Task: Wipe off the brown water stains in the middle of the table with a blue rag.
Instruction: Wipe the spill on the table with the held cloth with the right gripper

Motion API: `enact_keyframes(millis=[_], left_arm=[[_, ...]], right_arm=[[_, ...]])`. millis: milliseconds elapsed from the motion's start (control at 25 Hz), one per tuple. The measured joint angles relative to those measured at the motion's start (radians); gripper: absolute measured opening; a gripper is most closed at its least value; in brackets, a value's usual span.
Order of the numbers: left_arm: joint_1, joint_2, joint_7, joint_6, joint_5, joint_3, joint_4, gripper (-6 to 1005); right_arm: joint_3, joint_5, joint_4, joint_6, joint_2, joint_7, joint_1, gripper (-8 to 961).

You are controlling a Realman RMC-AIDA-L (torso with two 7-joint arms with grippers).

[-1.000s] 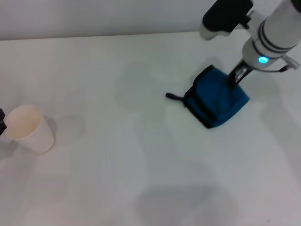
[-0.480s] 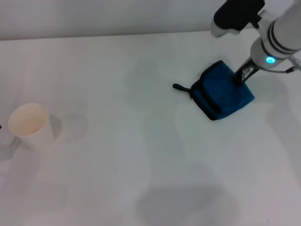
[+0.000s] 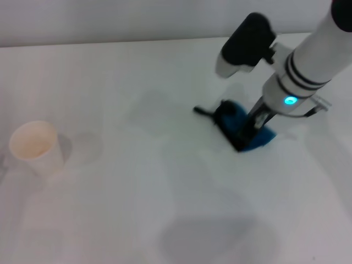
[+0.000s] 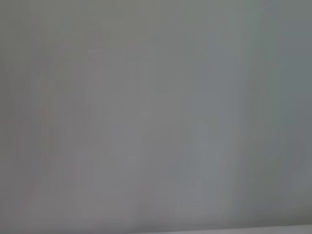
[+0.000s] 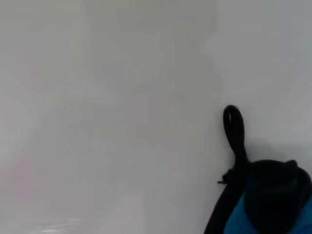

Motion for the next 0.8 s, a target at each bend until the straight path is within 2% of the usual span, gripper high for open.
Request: enact_keyframes(millis=[320, 520, 680, 800], left_arm=[[0.005, 0.0, 0.0, 0.015, -0.002, -0.007, 0.0, 883], [-0.006, -0.001, 0.0, 0.027, -0.01, -0.007, 0.0, 883], [-0.013, -0.001, 0.0, 0.041, -0.01, -0.008, 0.0, 883], [-0.017, -0.001, 0.0, 0.045, -0.01, -0.008, 0.0, 883]], right_arm=[[-0.118, 0.279, -0.104, 0.186, 0.001, -0.067, -0.02, 14], [-0.201, 0.377, -0.151, 0.247, 0.002, -0.067, -0.032, 14], [-0.171, 0.374, -0.159, 0.241, -0.006, -0.058, -0.043, 14], [-0.068, 0.3, -0.156, 0.236, -0.01, -0.064, -0.058, 14]])
